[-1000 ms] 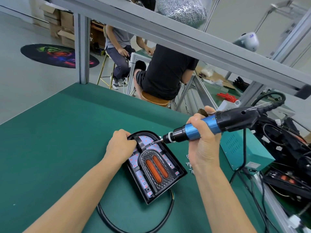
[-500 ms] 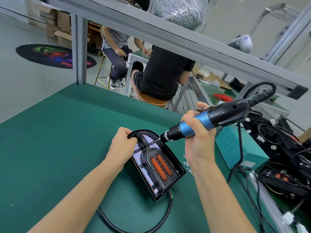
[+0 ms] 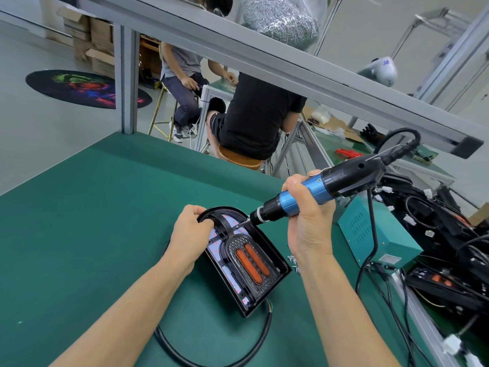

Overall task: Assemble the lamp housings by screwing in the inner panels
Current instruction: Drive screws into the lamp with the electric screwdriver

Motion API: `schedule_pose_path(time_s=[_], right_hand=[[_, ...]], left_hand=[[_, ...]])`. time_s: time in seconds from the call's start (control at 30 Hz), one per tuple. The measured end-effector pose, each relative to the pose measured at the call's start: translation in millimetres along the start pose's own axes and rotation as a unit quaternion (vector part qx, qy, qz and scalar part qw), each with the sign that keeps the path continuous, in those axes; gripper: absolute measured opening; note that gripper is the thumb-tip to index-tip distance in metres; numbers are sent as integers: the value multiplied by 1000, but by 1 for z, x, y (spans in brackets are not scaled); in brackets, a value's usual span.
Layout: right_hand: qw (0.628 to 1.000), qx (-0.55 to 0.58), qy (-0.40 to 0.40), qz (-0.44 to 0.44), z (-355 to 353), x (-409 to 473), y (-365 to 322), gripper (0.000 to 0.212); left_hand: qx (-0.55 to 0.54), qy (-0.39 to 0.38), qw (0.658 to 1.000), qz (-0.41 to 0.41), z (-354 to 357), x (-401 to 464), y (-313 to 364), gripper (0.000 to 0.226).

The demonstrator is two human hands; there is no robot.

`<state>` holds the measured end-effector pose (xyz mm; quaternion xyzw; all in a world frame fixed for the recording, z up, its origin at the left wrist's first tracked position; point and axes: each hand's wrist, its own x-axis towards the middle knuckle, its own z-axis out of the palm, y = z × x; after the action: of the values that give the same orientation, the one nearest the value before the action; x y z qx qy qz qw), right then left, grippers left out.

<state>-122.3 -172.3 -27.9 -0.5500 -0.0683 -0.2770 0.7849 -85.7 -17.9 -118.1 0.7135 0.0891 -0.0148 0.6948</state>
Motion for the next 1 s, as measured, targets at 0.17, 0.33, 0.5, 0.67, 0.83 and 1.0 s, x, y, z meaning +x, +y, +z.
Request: schedule_pose_path(time_s=[0.17,0.33,0.5,0.67,0.83,1.0], right_hand=[[1000,3,-28,7,1,0,2,29],[996,-25,-90,9,-2,0,2,39],[994,-28,-100,13,-3,0,3,37],[1000,13,-9,15,-7,-4,8,44],[991,62,119,-8,-24,-8,-1,40],[981,95,165,-38,-47,-25,-23,38]], left_hand=[[-12,2,1000,-10,0,2,-2,18],[-21,5,1000,-20,2,4,-4,18],[-22,10,999,-25,2,4,-7,18],[-9,13,1000,-12,1,5,-12,19],[39,16,999,34,-1,6,-17,21],[100,56,991,75,-2,8,-20,22]])
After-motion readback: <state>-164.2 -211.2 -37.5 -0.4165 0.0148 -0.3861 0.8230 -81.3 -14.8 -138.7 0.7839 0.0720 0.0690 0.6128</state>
